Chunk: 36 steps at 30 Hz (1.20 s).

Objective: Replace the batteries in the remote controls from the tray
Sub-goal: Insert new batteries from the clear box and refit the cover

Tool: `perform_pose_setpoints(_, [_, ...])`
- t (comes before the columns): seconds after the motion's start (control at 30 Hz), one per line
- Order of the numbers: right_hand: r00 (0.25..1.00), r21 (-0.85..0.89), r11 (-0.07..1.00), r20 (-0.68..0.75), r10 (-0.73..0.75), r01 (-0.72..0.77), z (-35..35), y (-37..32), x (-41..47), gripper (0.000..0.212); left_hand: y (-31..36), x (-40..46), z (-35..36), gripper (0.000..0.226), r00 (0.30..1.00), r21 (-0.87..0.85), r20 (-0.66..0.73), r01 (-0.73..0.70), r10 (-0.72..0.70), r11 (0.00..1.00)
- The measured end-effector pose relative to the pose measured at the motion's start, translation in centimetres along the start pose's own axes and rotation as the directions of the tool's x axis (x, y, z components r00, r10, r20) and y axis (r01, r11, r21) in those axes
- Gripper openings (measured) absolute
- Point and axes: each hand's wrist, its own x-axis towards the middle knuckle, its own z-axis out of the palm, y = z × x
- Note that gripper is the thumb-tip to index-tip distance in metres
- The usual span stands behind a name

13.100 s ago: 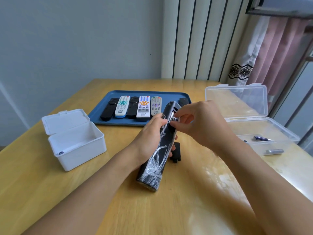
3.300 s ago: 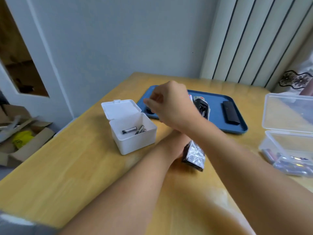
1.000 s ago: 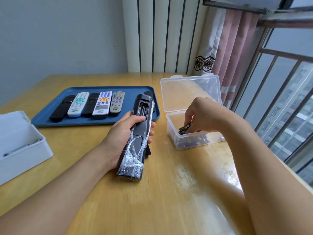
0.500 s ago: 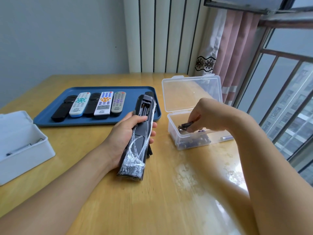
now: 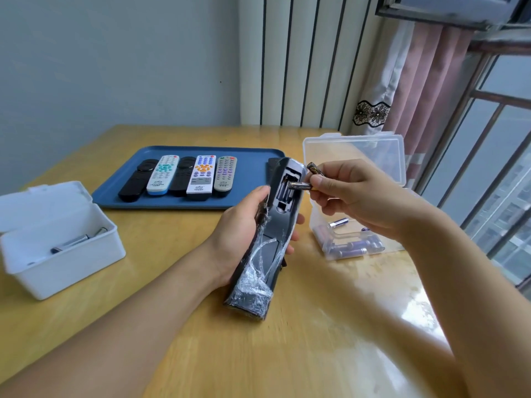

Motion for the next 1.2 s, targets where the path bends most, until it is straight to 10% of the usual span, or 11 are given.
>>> perform_pose_setpoints(0.43, [0.907, -0.375, 0.904, -0.276, -0.319, 0.204, 1.3, 0.0, 0.5, 0.018, 0.3, -0.9, 0.6, 0.055, 0.999, -0.006, 0.042, -0.023, 0.023, 1.0])
perform_pose_setpoints(1.2, [0.886, -0.487, 0.796, -0.091, -0.455, 0.359, 4.2, 0.1, 0.1, 0.022, 0.3, -1.2, 1.2, 0.028, 0.994, -0.001, -0.046, -0.101, 0.101, 0.995])
